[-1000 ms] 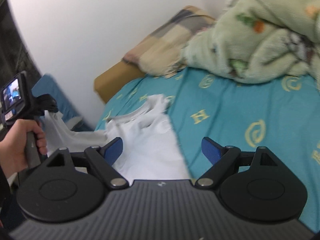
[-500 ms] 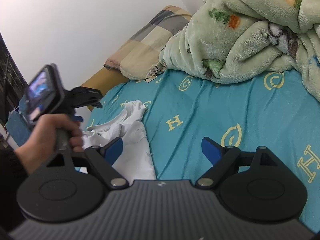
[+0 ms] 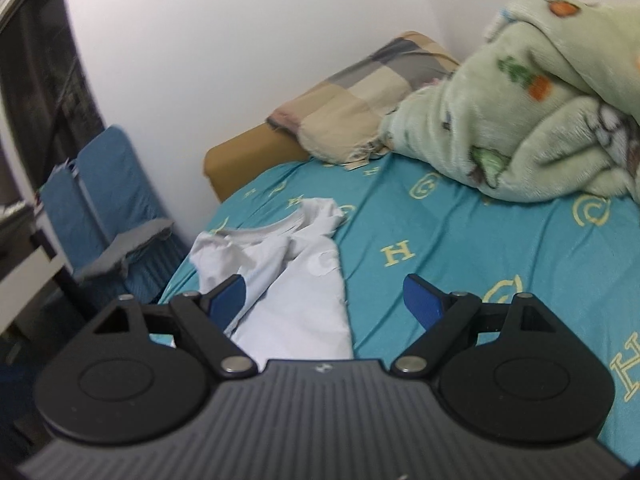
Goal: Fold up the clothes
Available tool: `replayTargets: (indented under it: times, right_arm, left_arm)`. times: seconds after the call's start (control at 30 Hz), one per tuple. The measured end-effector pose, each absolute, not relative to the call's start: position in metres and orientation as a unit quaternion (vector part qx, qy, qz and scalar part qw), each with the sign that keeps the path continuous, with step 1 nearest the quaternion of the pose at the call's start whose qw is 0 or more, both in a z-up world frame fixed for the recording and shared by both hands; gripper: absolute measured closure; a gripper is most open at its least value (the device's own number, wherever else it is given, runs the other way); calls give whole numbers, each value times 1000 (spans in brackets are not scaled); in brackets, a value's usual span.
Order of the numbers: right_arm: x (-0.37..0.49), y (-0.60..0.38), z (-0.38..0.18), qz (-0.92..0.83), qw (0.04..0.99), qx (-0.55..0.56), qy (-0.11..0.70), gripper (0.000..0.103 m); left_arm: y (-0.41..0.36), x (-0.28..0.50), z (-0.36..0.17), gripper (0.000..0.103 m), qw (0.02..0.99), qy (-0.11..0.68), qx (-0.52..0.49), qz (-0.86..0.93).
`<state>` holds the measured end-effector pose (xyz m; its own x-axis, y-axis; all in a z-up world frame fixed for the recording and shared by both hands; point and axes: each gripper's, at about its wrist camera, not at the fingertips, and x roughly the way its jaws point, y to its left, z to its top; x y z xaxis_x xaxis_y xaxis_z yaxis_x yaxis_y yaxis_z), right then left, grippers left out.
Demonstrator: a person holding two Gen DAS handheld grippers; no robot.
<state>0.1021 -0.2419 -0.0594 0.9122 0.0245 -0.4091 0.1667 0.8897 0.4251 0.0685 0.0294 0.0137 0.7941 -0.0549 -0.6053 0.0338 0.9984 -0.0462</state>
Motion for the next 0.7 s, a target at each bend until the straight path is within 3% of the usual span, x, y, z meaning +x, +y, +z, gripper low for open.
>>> replayTargets:
  times: [0.27, 0.33, 0.5, 0.7]
  right_arm:
    - [77, -214, -50, 31, 951, 189, 242, 17]
    - [68, -201, -47, 62, 947, 185, 257, 27]
    - [54, -154, -45, 160, 924, 175, 301, 31]
    - [45, -44, -44, 295, 885, 68, 355, 31]
  left_arm:
    - [125, -3, 6, 20, 927, 363, -89, -24]
    - [148, -6, 6, 20, 924, 366, -110, -9]
    - [201, -5, 10, 20, 923, 349, -162, 24]
    - [261, 0, 11, 21, 913, 314, -248, 78]
